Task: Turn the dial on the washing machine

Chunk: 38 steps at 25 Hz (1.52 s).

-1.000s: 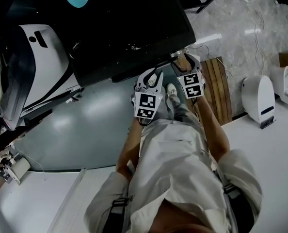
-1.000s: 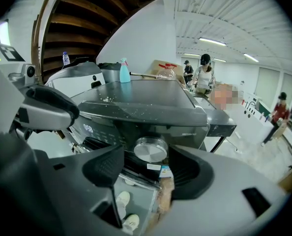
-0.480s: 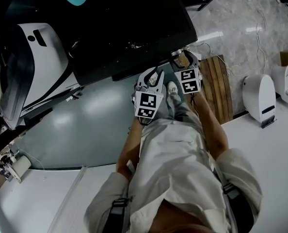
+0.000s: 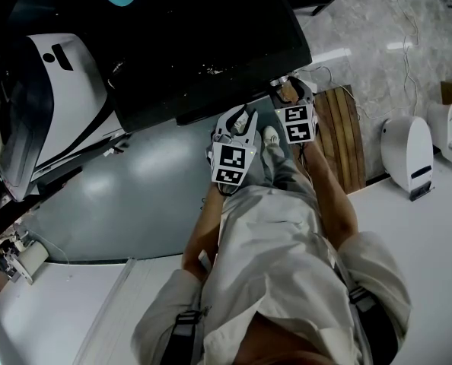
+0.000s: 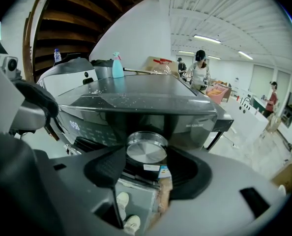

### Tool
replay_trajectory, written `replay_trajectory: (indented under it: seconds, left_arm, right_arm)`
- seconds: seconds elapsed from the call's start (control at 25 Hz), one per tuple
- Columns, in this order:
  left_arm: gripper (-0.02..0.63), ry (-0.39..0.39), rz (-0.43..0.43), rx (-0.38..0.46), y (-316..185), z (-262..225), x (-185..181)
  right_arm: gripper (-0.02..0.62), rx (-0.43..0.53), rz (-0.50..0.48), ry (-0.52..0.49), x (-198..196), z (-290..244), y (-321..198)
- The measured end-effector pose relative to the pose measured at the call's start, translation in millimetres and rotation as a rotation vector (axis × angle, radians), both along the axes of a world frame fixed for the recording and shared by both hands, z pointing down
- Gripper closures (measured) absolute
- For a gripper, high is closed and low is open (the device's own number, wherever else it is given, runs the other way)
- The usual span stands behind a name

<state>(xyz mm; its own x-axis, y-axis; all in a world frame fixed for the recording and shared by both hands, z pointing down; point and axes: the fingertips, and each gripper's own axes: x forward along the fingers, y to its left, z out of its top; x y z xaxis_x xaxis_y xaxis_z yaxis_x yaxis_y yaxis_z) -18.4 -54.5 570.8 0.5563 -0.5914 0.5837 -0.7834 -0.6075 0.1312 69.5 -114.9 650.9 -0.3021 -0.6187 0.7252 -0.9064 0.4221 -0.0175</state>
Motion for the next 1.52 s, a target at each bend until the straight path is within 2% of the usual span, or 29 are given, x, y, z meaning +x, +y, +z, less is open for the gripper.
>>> replay_trajectory:
  seconds: [0.56,1.2,1.52]
  left_arm:
    - [0.517,0.003,-0.011,0.001,0.7,-0.1,-0.6]
    - [0.517,0.006,-0.020,-0.008,3.4,0.7,-3.4]
    - [0.518,0.006,-0.016,-0.007,4.5,1.3,-1.6]
  right_arm:
    - [0.336,-0.017,0.034,-0.103,3.0,0.0,-0.7]
    - [0.337,-0.093,0.111,-0.319,6.5,3.1,-1.4]
    - [0.339,-0.111,0.137,-0.392,8.0,4.1,-0.5]
